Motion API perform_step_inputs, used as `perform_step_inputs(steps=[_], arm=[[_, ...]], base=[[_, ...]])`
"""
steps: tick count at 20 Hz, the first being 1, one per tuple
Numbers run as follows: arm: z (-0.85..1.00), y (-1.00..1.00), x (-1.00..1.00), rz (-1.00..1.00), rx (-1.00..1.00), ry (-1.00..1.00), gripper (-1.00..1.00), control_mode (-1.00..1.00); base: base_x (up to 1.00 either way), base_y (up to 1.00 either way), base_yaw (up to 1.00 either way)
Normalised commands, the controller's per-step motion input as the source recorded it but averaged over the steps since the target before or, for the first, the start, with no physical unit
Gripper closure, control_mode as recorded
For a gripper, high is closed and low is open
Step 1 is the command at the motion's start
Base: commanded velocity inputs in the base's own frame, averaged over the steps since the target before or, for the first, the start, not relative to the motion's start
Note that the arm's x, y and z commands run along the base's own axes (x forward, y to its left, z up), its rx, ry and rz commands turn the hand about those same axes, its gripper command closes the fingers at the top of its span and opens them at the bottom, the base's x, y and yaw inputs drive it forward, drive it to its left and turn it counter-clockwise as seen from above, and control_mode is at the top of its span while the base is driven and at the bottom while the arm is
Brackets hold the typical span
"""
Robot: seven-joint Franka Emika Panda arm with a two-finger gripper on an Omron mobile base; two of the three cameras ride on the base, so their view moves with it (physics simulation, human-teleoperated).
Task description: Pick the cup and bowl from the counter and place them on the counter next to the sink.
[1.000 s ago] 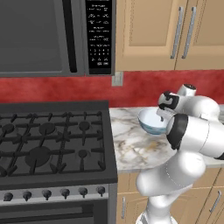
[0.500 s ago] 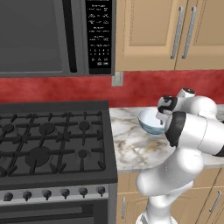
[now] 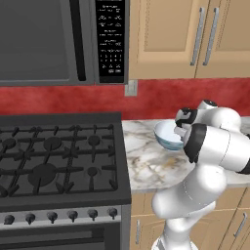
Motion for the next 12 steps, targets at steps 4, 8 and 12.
perform_step_inputs(steps=[4, 8, 12], arm=[[0.00, 0.00, 0.00, 0.00, 0.00, 0.00, 1.00, -1.00], [0.02, 0.00, 0.01, 0.00, 0.00, 0.00, 1.00, -1.00], [0.28, 0.00, -0.01, 0.00, 0.00, 0.00, 1.00, -1.00]], base=[[0.00, 0.00, 0.00], [0.00, 0.00, 0.00], [0.00, 0.00, 0.00]])
